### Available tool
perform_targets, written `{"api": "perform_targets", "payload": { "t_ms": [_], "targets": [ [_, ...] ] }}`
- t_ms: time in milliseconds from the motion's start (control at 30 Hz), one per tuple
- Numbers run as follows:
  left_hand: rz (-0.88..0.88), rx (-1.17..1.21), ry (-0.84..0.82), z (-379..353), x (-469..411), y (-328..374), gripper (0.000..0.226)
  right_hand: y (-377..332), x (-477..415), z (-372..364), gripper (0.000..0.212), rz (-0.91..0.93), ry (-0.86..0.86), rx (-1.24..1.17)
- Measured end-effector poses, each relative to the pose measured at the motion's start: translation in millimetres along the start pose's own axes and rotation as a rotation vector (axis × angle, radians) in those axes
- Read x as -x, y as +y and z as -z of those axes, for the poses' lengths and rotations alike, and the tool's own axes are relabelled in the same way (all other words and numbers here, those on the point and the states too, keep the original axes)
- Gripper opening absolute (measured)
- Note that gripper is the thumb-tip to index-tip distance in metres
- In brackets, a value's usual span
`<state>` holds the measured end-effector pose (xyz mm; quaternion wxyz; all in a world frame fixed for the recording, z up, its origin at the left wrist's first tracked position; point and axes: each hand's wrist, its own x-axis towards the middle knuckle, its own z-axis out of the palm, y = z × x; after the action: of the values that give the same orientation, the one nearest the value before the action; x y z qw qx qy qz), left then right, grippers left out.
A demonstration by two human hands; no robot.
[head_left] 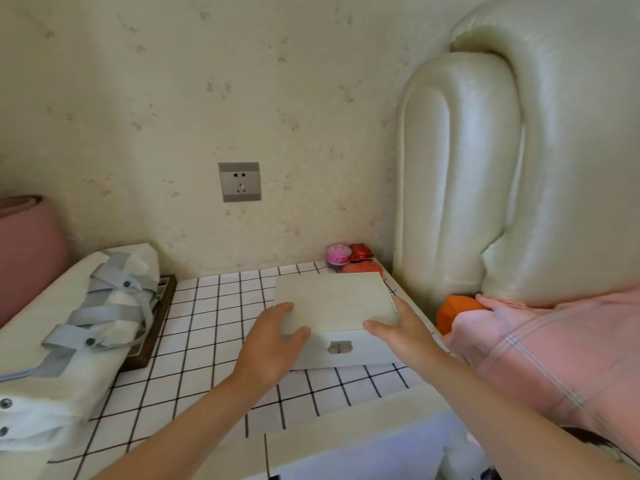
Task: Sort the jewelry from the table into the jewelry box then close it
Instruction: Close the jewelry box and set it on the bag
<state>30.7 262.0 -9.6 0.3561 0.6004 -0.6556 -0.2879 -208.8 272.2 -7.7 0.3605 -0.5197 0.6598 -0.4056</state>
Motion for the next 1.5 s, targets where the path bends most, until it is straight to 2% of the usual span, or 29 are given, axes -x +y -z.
{"api": "perform_targets", "payload": {
  "t_ms": [67, 167, 200, 267, 333, 533, 633, 800, 900, 1033, 1233, 1367, 1500],
  "targets": [
    [-0.014, -0.028, -0.002, -7, 3, 3, 0.058, 2, -1, 6, 0.057, -0.010, -0.007, 0.054],
    [-0.022, -0.082, -0.011, -9, 5, 4, 0.058, -7, 0, 4, 0.042, -0.010, 0.018, 0.152],
    [-0.018, -0.089, -0.023, -7, 5, 4, 0.058, -10, 1, 1, 0.046, -0.001, 0.043, 0.237],
    [-0.016, -0.130, -0.059, -1, 1, 2, 0.058, -21, 3, -6, 0.071, 0.030, 0.097, 0.561],
    [-0.028, -0.179, -0.084, 9, -4, 0, 0.056, -36, 8, -16, 0.081, 0.160, 0.092, 0.741],
    [-0.129, -0.289, -0.013, 55, -11, -7, 0.043, -82, 21, -70, 0.067, 0.453, -0.147, 0.552],
    [-0.154, -0.385, 0.068, 88, -10, -25, 0.036, -102, 21, -113, 0.052, 0.517, -0.229, 0.478],
    [-0.058, -0.549, 0.237, 160, -2, -82, 0.033, -130, 21, -198, 0.042, 0.562, -0.361, 0.418],
    [0.014, -0.683, 0.340, 203, 3, -121, 0.037, -146, 22, -249, 0.043, 0.587, -0.442, 0.394],
    [0.130, -0.831, 0.379, 243, 9, -165, 0.051, -166, 21, -308, 0.047, 0.627, -0.505, 0.415],
    [0.190, -0.788, 0.450, 276, 2, -197, 0.043, -180, 18, -370, 0.055, 0.778, -0.521, 0.550],
    [0.241, -0.732, 0.413, 279, -1, -191, 0.029, -172, 11, -388, 0.059, 0.853, -0.506, 0.713],
    [0.133, -0.694, 0.508, 285, -6, -173, 0.042, -173, 9, -382, 0.077, 0.832, -0.468, 0.568]
  ]
}}
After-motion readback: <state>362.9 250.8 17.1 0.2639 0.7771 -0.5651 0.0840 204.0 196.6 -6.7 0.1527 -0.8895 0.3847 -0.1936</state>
